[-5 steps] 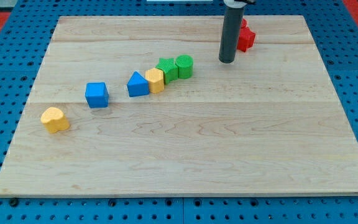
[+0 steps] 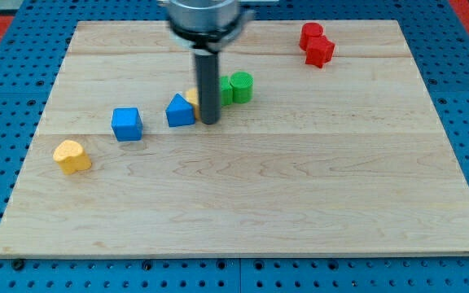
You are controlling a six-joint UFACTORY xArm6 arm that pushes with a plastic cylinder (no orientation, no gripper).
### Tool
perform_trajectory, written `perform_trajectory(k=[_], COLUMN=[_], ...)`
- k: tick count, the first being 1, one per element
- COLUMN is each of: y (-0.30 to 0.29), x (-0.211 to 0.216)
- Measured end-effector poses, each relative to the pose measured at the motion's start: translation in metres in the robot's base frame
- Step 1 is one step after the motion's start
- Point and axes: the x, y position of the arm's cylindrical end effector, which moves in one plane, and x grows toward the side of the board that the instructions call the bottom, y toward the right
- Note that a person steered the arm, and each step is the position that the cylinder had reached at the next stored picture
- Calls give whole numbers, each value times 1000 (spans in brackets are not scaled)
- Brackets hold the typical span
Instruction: Place the hexagon above the green star
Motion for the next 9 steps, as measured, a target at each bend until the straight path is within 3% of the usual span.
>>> perform_trajectory(k=[1,3,4,6,7,8,9], y=[-9,-92,-33,0,-1,-1,-43], x=[-41,-67,-81,-62,-110,-119,-69])
